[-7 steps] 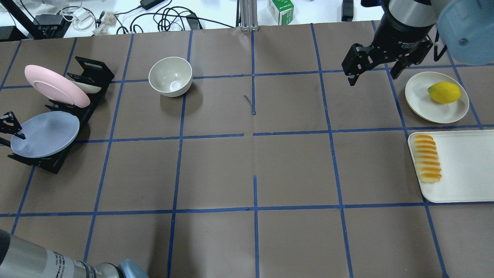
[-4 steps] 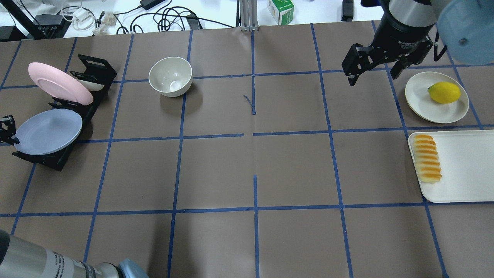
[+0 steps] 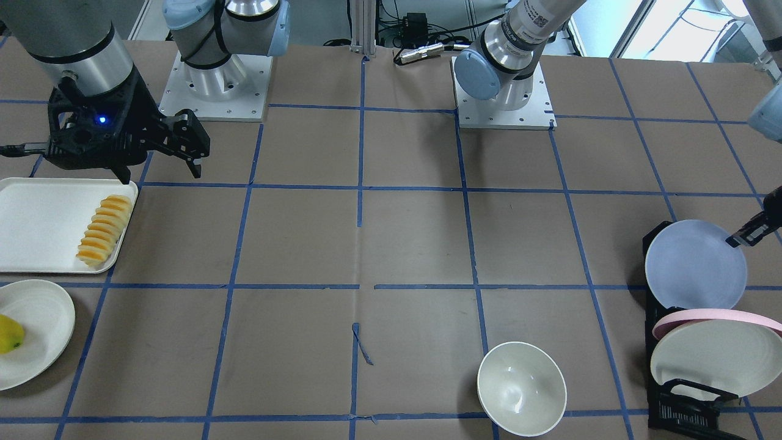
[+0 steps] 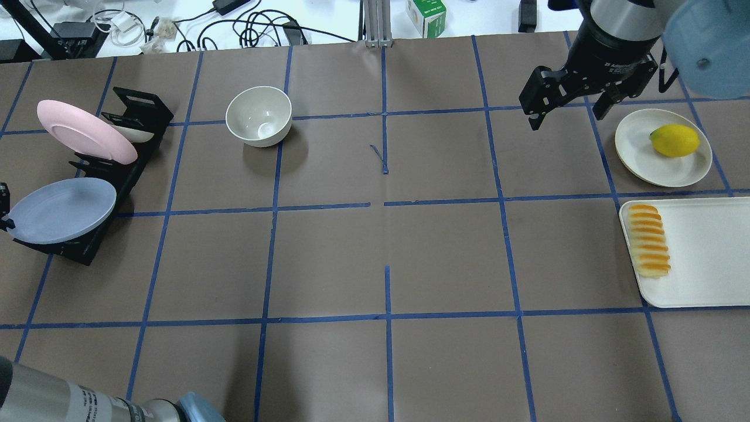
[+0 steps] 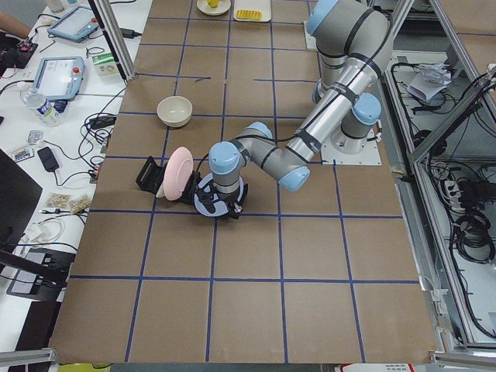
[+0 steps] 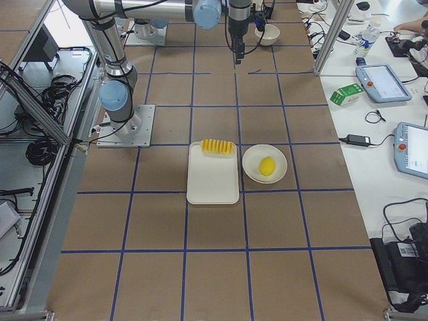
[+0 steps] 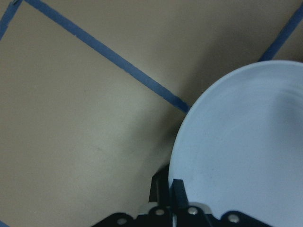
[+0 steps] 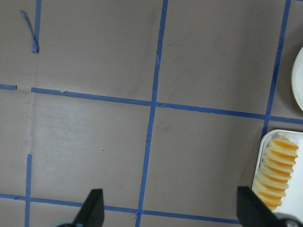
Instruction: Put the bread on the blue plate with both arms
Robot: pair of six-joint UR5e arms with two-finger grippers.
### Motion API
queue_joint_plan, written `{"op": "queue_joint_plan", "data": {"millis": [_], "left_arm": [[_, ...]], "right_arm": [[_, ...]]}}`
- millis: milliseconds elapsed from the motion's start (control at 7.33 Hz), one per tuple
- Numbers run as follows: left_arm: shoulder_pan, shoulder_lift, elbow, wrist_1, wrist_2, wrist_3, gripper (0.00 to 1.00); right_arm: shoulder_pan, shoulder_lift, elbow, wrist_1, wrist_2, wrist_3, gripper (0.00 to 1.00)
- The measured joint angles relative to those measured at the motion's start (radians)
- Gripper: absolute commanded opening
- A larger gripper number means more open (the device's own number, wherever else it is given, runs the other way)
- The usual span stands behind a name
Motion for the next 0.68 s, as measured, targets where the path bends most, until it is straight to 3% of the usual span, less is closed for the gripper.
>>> {"op": "queue_joint_plan", "data": {"millis": [273,682], "left_arm": [[-0.007,0.053,0.034,-0.085,0.019,-0.002,0.0],[-0.016,0.138,0.112,-0.371,0.112,-0.021,0.0]], "right_arm": [[-0.002,-0.001,0.0,0.0,-0.001,0.005,1.0],[-0.007,-0.005,-0.002,-0.003,-0.009,0.001,1.0]]}}
